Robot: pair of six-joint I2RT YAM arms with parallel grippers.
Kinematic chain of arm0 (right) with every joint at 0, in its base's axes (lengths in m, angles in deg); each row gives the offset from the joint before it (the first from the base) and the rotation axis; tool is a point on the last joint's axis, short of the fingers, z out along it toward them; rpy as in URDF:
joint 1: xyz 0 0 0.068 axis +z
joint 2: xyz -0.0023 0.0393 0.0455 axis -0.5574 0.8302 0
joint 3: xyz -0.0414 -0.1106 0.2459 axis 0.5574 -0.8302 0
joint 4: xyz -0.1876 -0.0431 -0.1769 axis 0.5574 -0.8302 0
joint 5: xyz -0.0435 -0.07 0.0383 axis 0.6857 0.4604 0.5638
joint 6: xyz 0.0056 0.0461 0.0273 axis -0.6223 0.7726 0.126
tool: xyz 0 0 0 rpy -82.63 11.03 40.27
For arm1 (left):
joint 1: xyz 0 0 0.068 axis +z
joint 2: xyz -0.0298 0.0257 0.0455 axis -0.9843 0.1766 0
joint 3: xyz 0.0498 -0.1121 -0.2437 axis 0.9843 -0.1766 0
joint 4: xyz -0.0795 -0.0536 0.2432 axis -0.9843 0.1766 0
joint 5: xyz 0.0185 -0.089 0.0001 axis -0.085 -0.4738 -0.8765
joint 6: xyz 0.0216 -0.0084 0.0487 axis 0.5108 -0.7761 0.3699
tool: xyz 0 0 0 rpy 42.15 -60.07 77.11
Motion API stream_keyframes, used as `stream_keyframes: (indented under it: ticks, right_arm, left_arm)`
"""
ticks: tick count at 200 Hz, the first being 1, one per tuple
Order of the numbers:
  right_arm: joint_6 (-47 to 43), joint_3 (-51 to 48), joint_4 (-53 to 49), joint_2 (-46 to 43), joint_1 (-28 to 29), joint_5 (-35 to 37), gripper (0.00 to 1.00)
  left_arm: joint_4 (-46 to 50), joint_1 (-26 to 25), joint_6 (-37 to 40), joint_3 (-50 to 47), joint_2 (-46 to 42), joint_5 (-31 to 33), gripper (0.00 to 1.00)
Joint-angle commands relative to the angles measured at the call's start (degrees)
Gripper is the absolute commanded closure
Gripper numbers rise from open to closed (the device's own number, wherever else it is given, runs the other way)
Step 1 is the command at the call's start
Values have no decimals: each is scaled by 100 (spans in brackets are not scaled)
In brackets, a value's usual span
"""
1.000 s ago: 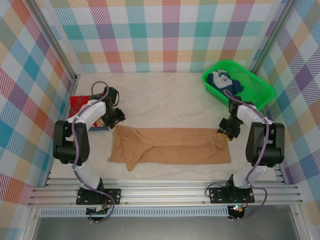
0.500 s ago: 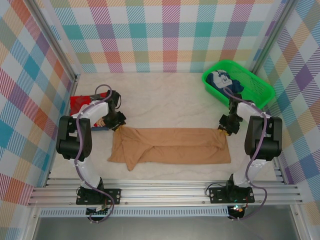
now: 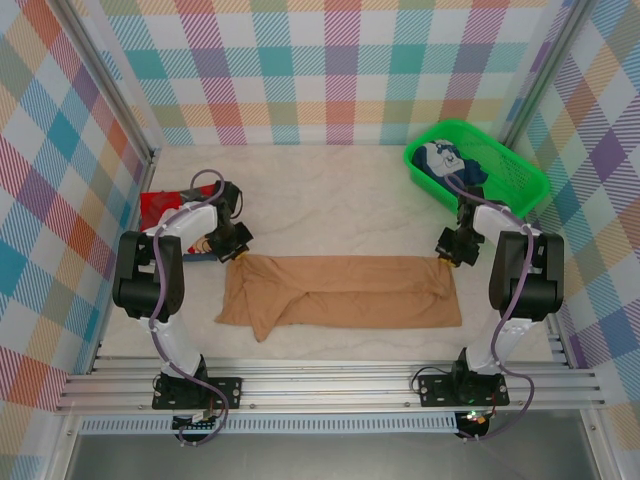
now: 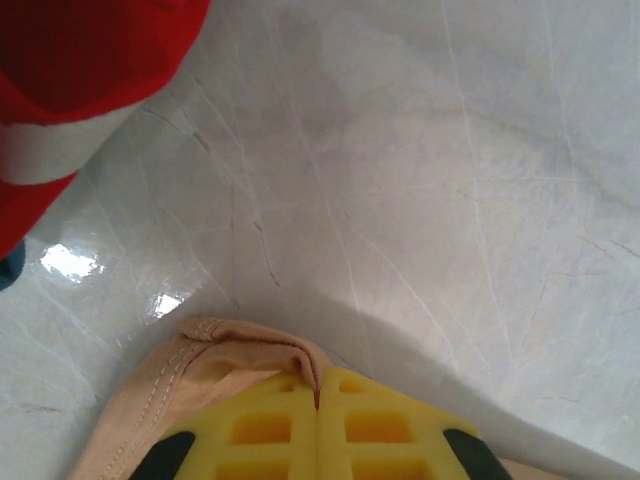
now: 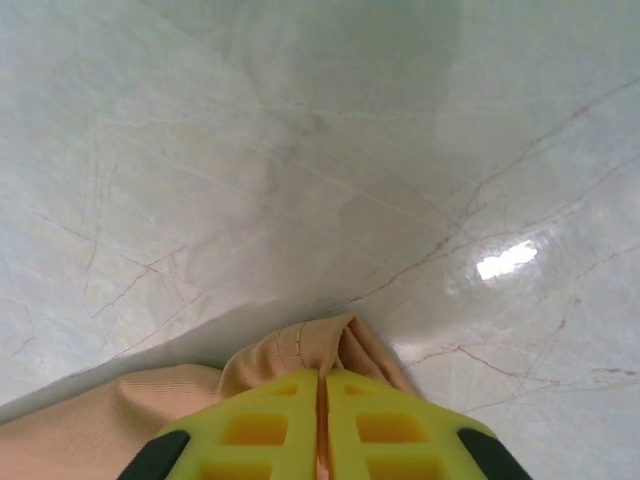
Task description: Fold and stack the t-shirts
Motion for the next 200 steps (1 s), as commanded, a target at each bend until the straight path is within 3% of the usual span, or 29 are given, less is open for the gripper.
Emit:
stream_keyframes:
  ticks: [1, 27, 154, 162, 168, 200]
  right_arm:
    - [31, 67, 38, 19, -14, 29, 98]
    - [-24, 343, -220, -43, -34, 305, 100]
    - [-307, 972, -674, 487, -216, 237, 100]
    - [-335, 976, -641, 527, -213, 230, 100]
    - [-336, 989, -633, 552, -213, 244, 94]
    - [-126, 1024, -808, 164, -214, 663, 64]
  left_arm:
    - [-8, 14, 67, -27, 94, 52, 100]
    - [172, 105, 116, 74, -26, 422, 100]
    - [1217, 498, 173, 1536, 661, 72, 100]
    - [1067, 505, 193, 1554, 703, 12, 89]
    - [900, 508, 191, 1533, 675, 8, 81]
    - [447, 458, 0, 1469, 156, 214, 59]
